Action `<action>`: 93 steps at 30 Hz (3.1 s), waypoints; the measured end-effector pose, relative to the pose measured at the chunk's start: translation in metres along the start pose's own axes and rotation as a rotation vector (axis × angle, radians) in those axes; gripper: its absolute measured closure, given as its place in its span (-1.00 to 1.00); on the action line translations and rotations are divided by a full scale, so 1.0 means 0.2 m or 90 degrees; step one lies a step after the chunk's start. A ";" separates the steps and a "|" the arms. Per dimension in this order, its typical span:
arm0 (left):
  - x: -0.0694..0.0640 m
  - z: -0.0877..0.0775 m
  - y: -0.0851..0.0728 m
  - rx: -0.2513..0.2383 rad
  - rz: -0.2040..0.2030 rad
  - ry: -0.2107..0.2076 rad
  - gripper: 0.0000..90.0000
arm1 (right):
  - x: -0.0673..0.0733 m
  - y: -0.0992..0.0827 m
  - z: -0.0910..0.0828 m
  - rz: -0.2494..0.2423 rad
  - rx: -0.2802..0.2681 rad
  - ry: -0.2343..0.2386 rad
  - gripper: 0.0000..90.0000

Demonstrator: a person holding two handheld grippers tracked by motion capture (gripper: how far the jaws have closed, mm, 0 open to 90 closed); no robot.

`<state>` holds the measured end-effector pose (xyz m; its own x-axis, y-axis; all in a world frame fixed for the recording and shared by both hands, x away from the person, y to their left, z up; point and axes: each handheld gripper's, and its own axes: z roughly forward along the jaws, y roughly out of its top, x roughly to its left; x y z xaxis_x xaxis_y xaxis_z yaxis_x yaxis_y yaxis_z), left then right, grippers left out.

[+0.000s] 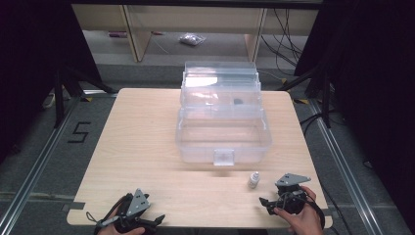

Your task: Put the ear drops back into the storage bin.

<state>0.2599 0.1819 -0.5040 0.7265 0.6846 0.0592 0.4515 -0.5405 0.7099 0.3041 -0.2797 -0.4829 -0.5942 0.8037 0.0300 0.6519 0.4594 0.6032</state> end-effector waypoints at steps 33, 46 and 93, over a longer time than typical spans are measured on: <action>0.00 0.00 0.00 0.000 -0.014 0.000 -0.67 | 0.02 0.27 -0.04 -0.130 0.115 -0.014 -0.46; 0.01 0.00 0.00 0.007 0.006 0.004 -0.67 | 0.02 0.34 -0.02 -0.140 0.152 -0.013 -0.47; 0.01 0.00 0.00 0.003 -0.001 0.002 -0.67 | 0.04 0.57 0.21 -0.227 0.284 0.032 0.23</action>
<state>0.2610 0.1836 -0.5035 0.7238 0.6873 0.0609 0.4553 -0.5422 0.7062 0.3935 -0.2056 -0.4474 -0.8286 0.5556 -0.0685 0.5362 0.8229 0.1880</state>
